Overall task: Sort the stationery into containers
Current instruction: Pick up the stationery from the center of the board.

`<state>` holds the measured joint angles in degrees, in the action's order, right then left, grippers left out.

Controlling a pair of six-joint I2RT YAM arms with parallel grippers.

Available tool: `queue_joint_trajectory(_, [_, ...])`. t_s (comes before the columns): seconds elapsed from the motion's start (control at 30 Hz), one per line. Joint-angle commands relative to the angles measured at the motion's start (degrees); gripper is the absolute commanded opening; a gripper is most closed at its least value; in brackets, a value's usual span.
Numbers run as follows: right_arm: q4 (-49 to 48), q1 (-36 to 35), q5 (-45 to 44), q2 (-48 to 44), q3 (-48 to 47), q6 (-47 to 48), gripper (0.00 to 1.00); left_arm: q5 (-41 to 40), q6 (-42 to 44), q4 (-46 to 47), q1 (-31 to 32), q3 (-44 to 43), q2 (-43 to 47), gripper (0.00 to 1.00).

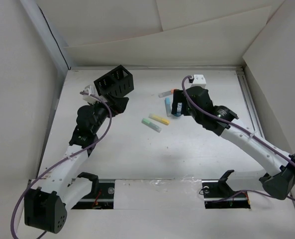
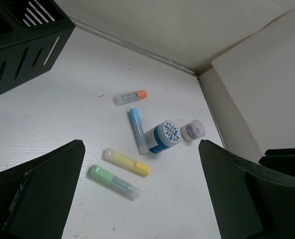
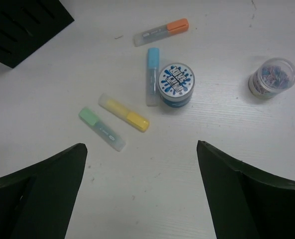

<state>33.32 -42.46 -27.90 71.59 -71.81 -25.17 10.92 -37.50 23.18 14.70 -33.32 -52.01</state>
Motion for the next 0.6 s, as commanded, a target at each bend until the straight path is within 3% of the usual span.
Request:
queue_joint_trajectory(0.0, [-5.01, -0.52, -0.49, -1.98, -5.79, 2.05, 1.0, 1.29, 2.43, 3.1, 1.38, -4.9, -3.18, 1.0])
queue_joint_trajectory(0.13, [-7.65, 0.71, -0.49, -1.98, -8.08, 3.28, 1.0, 0.88, 4.79, 0.47, 4.97, -10.79, -8.98, 1.0])
queue_joint_trajectory(0.17, [-8.7, 1.49, -0.49, -2.51, -8.08, 3.98, 1.0, -2.19, 7.58, -1.02, 7.51, -11.67, -9.51, 1.0])
queue_joint_trajectory(0.23, [-9.85, 3.34, 1.44, -3.04, -8.08, 4.69, 0.92, -17.54, 11.37, -2.44, 18.75, -13.96, -11.97, 1.0])
queue_joint_trajectory(0.3, [-10.46, 5.18, 3.46, -3.65, -8.6, 5.22, 0.53, -30.09, 15.67, -5.06, 25.44, -20.0, -15.21, 1.0])
queue_joint_trajectory(0.33, [-10.47, 6.84, 5.29, -3.65, -8.61, 5.22, 0.36, -32.69, 16.92, -6.2, 29.99, -22.81, -19.4, 1.0])
queue_joint_trajectory(0.4, [-11.17, 7.74, 5.84, -4.18, -8.61, 5.22, 0.08, -36.48, 17.63, -11.03, 32.31, -31.25, -23.64, 1.0])
queue_joint_trajectory(0.43, [-11.69, 8.44, 5.84, -4.88, -8.61, 5.22, 0.01, -35.28, 18.15, -11.75, 32.32, -32.93, -26.88, 1.0])
queue_joint_trajectory(0.57, [-15.56, 10.72, 3.74, -7.51, -4.66, 4.07, 0.02, -28.97, 19.39, -6.5, 32.32, -31.38, -29.11, 1.0])
